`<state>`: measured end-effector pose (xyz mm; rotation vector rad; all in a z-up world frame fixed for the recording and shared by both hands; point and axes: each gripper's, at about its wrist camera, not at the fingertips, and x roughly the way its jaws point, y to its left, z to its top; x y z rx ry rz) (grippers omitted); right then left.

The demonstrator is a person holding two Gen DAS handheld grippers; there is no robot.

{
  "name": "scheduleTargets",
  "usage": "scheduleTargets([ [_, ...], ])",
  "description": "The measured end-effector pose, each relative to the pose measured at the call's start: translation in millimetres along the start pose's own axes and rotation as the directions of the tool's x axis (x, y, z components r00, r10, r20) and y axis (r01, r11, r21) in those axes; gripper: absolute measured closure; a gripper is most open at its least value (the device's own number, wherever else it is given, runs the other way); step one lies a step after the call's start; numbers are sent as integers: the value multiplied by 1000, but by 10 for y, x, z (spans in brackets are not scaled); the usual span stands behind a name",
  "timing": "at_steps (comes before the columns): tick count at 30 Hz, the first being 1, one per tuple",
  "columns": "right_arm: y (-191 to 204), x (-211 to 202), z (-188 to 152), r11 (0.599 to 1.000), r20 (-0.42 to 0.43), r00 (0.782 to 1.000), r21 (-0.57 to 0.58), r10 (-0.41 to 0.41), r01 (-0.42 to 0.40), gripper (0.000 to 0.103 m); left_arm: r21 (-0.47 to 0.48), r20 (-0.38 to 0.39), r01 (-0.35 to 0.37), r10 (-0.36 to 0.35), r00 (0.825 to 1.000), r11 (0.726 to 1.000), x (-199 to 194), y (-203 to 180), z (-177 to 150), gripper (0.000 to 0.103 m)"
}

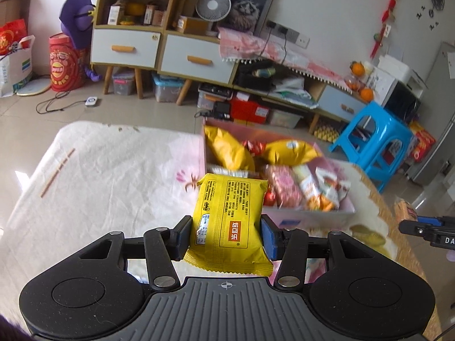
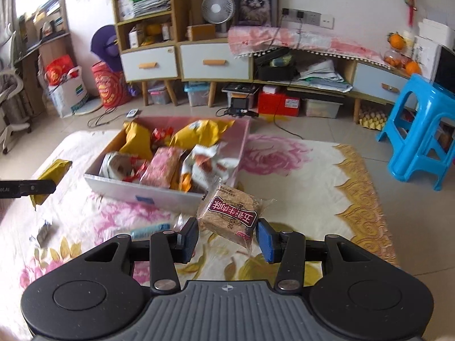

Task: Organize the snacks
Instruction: 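Carry yellow biscuit and brown cake packets into the pink box and open both grippers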

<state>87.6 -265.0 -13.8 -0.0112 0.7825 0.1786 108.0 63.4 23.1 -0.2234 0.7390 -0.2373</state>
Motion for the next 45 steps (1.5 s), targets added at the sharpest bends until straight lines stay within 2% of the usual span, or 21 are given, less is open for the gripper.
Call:
scheduleTargets([
  [4, -100, -108, 91, 1000, 32, 999, 25, -15, 14, 68, -11, 18, 10, -9, 1000, 1000, -101, -16, 144, 56],
  [9, -153, -93, 136, 999, 25, 1000, 51, -17, 16, 68, -26, 37, 19, -18, 999, 999, -159, 7, 292, 56],
  [16, -68, 6, 241, 998, 13, 1000, 62, 16, -17, 68, -33, 13, 16, -16, 1000, 999, -72, -12, 422, 56],
  [28, 136, 339, 500, 986, 7, 992, 111, 124, -124, 68, 6, -39, 25, -25, 999, 1000, 436, -236, 543, 56],
  [38, 166, 765, 675, 989, 17, 995, 102, 103, -104, 68, 29, -81, 60, -57, 995, 998, 986, -548, 509, 56],
  [45, 33, 1108, 688, 975, 41, 993, 185, 115, -121, 68, 14, -74, 58, -56, 996, 998, 1314, -702, 520, 56],
])
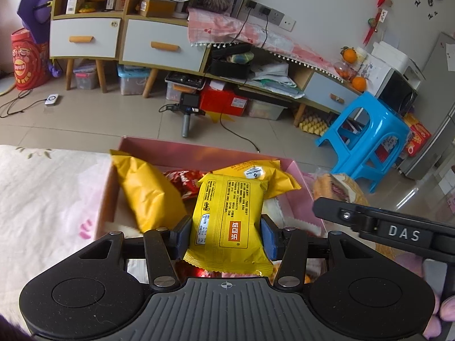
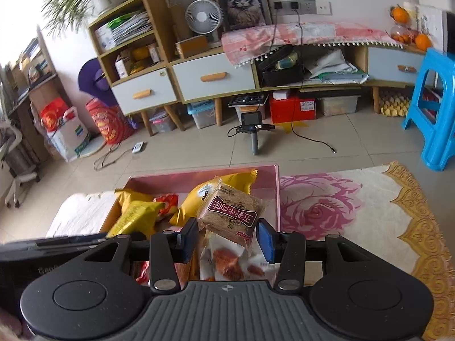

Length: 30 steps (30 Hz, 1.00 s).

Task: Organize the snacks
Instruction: 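Carry yellow biscuit and brown cake packets into the pink box and open both grippers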

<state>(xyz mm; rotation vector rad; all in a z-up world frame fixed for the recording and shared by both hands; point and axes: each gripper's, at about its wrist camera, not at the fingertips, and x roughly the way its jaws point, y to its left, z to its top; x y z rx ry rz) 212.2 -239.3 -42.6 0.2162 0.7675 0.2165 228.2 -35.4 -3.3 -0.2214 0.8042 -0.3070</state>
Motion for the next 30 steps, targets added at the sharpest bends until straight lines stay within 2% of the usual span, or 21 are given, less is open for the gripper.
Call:
scheduleTargets([
  [12, -186, 195, -35, 997, -15, 1000, 72, 7, -6, 67, 19, 16, -28, 28, 999, 999, 297, -86, -13, 55],
  [16, -194, 189, -23, 996, -5, 1000, 84, 6, -5, 63, 24, 37, -37, 36, 999, 999, 289, -99, -33, 50],
  [21, -166, 138, 8, 996, 6, 1000, 84, 20, -21, 52, 43, 47, -23, 21, 999, 999, 218, -121, -38, 36],
  [23, -147, 107, 19, 997, 11, 1000, 79, 17, -17, 44, 67, 52, -29, 26, 998, 997, 177, -143, -49, 32],
  [25, -136, 61, 27, 997, 13, 1000, 80, 11, -12, 37, 84, 55, -30, 26, 998, 996, 129, -159, -59, 31],
  [30, -113, -111, 44, 998, 25, 1000, 65, -11, 10, 29, 88, 57, -17, 12, 998, 996, -18, -189, -81, 27],
])
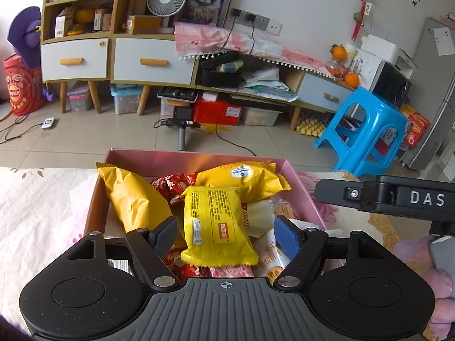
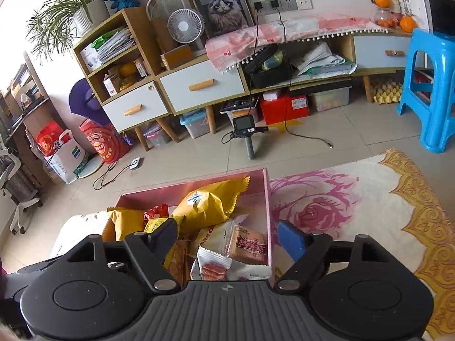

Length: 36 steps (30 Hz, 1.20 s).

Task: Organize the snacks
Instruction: 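Carry yellow biscuit and brown cake packets into the pink box and open both grippers, then move left gripper over the truffle chocolate while right moves over the white bread packet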

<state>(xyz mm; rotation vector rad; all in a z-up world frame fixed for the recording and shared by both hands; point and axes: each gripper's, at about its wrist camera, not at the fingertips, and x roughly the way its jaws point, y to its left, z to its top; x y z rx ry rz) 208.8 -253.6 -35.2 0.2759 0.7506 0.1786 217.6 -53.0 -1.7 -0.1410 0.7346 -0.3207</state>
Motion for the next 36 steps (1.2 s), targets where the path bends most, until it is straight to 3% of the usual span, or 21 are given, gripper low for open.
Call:
scheduleTargets([
  [7, 97, -247, -49, 998, 0, 999, -55, -41, 41, 22, 14, 4, 4, -4, 1000, 1000, -268, 3, -83, 20],
  [17, 283, -558, -208, 995, -4, 998, -71, -66, 65, 16, 52, 32, -54, 52, 998, 997, -732, 72, -212, 9],
  [36, 592, -923, -653, 991, -1, 998, -117, -69, 69, 11, 84, -14, -65, 67, 998, 994, -1341, 290, -649, 8],
])
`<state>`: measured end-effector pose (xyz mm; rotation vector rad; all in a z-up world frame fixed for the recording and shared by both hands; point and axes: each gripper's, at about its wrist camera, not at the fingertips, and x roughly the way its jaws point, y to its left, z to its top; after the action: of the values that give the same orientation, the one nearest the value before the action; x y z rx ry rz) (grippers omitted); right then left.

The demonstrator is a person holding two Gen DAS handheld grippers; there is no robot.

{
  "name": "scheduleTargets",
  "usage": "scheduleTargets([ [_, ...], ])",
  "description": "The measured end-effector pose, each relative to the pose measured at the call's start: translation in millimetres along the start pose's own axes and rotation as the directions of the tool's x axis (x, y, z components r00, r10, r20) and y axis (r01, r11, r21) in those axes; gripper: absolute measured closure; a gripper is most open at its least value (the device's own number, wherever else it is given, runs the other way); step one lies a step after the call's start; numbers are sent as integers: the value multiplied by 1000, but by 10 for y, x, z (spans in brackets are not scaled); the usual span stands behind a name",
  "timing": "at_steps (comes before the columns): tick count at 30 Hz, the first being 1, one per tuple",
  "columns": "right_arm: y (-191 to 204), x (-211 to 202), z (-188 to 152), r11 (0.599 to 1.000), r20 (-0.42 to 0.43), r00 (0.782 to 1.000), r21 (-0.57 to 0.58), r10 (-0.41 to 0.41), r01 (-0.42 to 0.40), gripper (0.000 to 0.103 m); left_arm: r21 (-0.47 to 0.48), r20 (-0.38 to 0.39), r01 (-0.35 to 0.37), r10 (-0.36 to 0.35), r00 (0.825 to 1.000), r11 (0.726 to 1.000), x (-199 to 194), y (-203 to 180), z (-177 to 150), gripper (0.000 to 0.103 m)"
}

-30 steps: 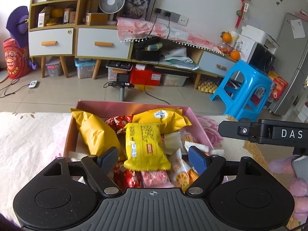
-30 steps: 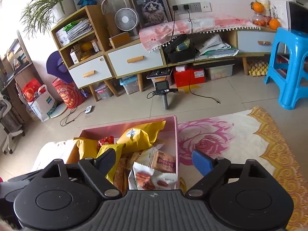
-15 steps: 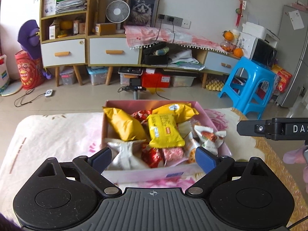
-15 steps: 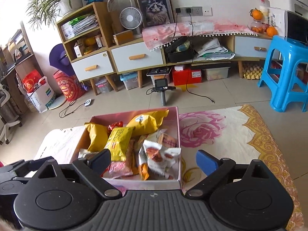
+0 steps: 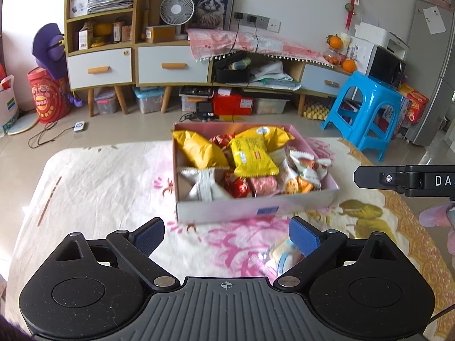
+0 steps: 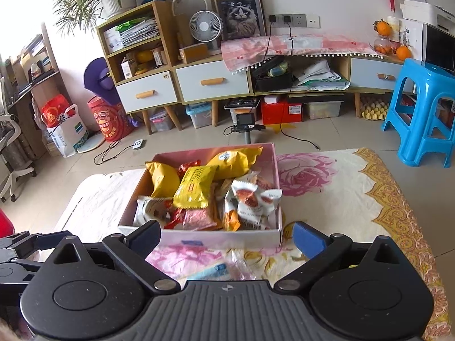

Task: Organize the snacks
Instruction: 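Move left gripper over the truffle chocolate while right moves over the white bread packet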

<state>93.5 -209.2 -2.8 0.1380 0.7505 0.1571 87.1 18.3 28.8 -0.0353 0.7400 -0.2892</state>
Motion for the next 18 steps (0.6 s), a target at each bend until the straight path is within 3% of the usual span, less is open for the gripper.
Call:
scheduleTargets([
  [9, 134, -92, -293, 997, 30, 1000, -73, -9, 11, 11, 9, 13, 10, -10, 1000, 1000, -161, 160, -308, 7],
  [18, 256, -91, -613, 985, 32, 999, -171, -16, 21, 11, 6, -30, -16, 16, 999, 1000, -230, 330, -564, 7],
])
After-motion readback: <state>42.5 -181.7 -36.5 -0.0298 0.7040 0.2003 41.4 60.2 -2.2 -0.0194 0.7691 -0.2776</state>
